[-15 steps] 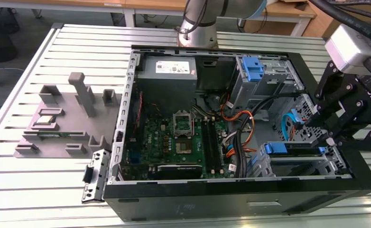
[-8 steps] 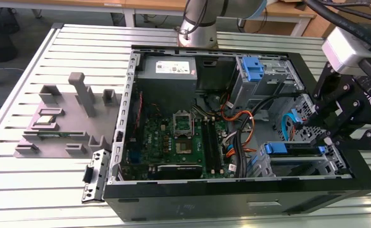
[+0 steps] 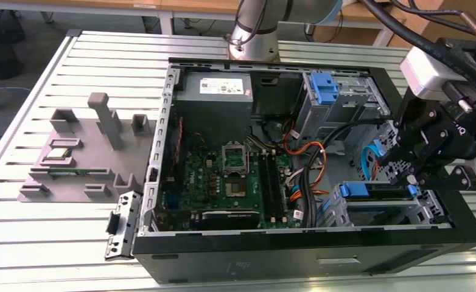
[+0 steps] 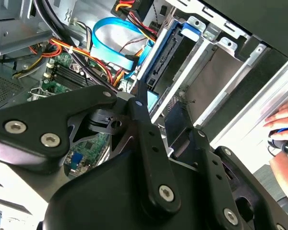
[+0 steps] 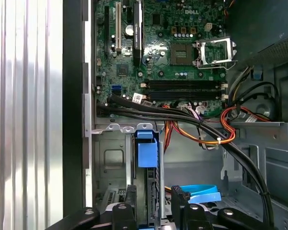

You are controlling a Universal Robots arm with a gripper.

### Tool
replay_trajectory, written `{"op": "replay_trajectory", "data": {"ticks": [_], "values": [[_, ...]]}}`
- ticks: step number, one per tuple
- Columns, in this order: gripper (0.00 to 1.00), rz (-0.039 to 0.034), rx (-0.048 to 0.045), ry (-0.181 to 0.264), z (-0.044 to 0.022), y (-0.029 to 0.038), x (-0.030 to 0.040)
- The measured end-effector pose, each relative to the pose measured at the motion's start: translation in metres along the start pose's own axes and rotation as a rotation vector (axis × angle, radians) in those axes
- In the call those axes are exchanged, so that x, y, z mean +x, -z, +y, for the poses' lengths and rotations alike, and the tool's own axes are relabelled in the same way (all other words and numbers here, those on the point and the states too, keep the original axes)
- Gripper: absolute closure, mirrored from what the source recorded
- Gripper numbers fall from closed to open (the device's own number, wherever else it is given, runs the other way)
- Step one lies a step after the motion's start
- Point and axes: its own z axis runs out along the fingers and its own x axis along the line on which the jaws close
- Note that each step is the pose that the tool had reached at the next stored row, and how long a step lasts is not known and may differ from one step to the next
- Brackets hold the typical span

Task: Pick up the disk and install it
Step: 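Insert the disk into the insertion slot, then insert the first disk wire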

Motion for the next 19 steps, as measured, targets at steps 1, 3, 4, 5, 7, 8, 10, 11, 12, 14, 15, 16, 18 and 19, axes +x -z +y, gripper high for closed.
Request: {"op": "replay_trajectory", "data": {"ticks": [1,3,4,5,7,8,10,11,12,14,15,16,18,19], "values": [[0.58,0.0001,0.0000,0.000,0.0000,0.0000,0.0000],[0.58,0.0001,0.0000,0.000,0.0000,0.0000,0.0000],[0.58,0.0001,0.0000,0.000,0.0000,0.0000,-0.0004],[0.58,0.0001,0.0000,0.000,0.0000,-0.0001,-0.0012],[0.58,0.0000,0.0000,0.000,0.0001,-0.0002,-0.0028],[0.58,0.0000,0.0000,0.000,0.0001,-0.0003,-0.0030],[0.58,0.0000,0.0000,0.000,0.0001,-0.0003,-0.0030],[0.58,-0.0001,0.0000,0.000,0.0001,-0.0003,-0.0031],[0.58,0.0000,0.0000,0.000,0.0001,-0.0003,-0.0032],[0.58,0.0000,0.0000,0.000,0.0001,-0.0003,-0.0032],[0.58,-0.0001,0.0000,0.000,0.0001,-0.0003,-0.0032],[0.58,-0.0001,0.0000,0.000,0.0001,-0.0003,-0.0032],[0.58,-0.0001,0.0000,0.000,0.0001,-0.0003,-0.0033],[0.58,0.0000,0.0000,0.000,0.0001,-0.0003,-0.0033]]}}
